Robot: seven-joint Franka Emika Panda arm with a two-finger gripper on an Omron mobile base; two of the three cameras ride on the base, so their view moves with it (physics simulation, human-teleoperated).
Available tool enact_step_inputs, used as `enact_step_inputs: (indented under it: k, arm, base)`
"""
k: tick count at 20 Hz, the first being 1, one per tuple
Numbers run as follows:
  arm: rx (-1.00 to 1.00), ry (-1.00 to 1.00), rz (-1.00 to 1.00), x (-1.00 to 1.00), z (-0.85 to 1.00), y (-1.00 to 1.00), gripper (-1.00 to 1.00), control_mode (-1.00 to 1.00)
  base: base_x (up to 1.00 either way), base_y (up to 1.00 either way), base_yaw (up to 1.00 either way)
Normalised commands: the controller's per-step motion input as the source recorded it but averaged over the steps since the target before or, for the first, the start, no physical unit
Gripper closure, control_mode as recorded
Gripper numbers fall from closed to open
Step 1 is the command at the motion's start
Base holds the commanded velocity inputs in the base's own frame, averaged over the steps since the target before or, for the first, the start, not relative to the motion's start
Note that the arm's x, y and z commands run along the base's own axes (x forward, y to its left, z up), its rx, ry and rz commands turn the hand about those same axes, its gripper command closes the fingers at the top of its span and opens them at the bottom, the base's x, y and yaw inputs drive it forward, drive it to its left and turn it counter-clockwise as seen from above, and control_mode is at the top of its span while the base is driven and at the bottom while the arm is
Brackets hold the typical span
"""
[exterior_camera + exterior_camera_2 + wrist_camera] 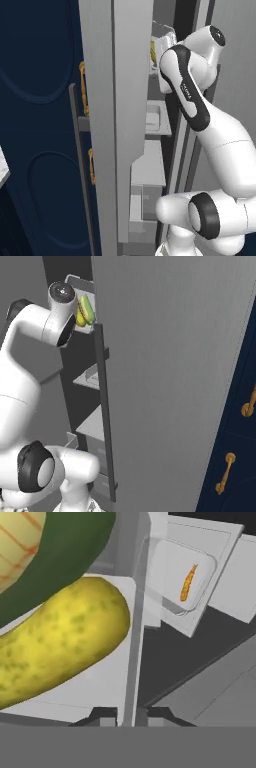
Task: Take the meat container that has the shrimp and place it on the second highest rack of the freezer. Then take the vegetable container that has the cucumber and corn and place it on the highest rack of the freezer.
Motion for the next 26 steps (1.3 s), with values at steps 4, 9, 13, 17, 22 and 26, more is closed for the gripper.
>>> enact_step_inputs:
  k: [4,9,13,17,22,26]
  arm:
    - [-0.03,0.02,-0.01,0.69,0.0,-0.31,1.0,-1.0]
    - [-0.01,0.0,0.0,0.67,0.0,-0.14,1.0,-1.0]
    - [-0.02,0.0,0.0,0.6,-0.03,-0.01,1.0,-1.0]
    - [-0.05,-0.01,0.0,0.37,-0.03,-0.01,1.0,-1.0]
    - [-0.07,-0.01,0.0,0.43,-0.08,-0.09,1.0,-1.0]
    - [-0.06,0.0,0.01,0.59,-0.31,-0.21,1.0,-1.0]
  base:
    - [0.0,0.0,0.0]
    - [0.0,0.0,0.0]
    - [0.0,0.0,0.0]
    - [0.0,0.0,0.0]
    - [0.0,0.0,0.0]
    - [0.0,0.0,0.0]
